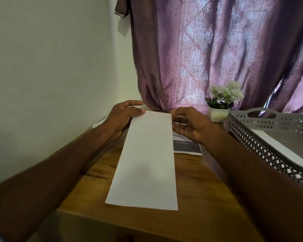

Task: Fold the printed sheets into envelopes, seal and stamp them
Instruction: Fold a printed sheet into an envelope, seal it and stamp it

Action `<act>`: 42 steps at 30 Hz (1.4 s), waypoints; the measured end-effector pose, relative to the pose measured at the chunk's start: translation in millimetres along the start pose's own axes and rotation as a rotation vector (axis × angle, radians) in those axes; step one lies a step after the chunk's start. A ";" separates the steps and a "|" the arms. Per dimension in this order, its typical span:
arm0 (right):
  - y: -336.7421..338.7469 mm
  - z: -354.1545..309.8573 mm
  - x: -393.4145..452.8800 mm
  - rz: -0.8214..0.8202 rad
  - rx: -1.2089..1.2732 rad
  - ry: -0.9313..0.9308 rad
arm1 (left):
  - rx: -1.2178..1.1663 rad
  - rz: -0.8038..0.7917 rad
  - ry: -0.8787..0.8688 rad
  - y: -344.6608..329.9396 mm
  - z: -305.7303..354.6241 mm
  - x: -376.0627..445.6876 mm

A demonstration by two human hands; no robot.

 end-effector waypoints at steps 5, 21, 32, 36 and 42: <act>-17.7 6.9 -2.5 -0.048 -0.064 0.031 | -0.034 -0.017 -0.014 -4.0 -1.0 -1.5; -21.7 1.4 -5.8 -0.049 -0.040 0.098 | 0.016 0.000 0.217 8.1 -3.7 -0.5; -20.0 3.8 -4.4 -0.081 -0.099 0.043 | 0.115 -0.099 0.159 3.9 -2.6 -3.4; -4.3 -2.2 -2.8 -0.056 -0.070 0.035 | 0.078 -0.086 0.128 6.8 -0.4 -2.6; -16.2 6.2 -4.0 -0.090 -0.032 0.014 | 0.084 -0.088 0.094 6.3 1.3 -1.1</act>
Point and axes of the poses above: each hand's wrist, its own x-axis towards the middle knuckle, its own y-axis out of the back of the hand, z = x × y, the point moved 5 cm from there along x, towards the middle knuckle, and after that the axes turned 10 degrees about -y, right-handed, at the moved point
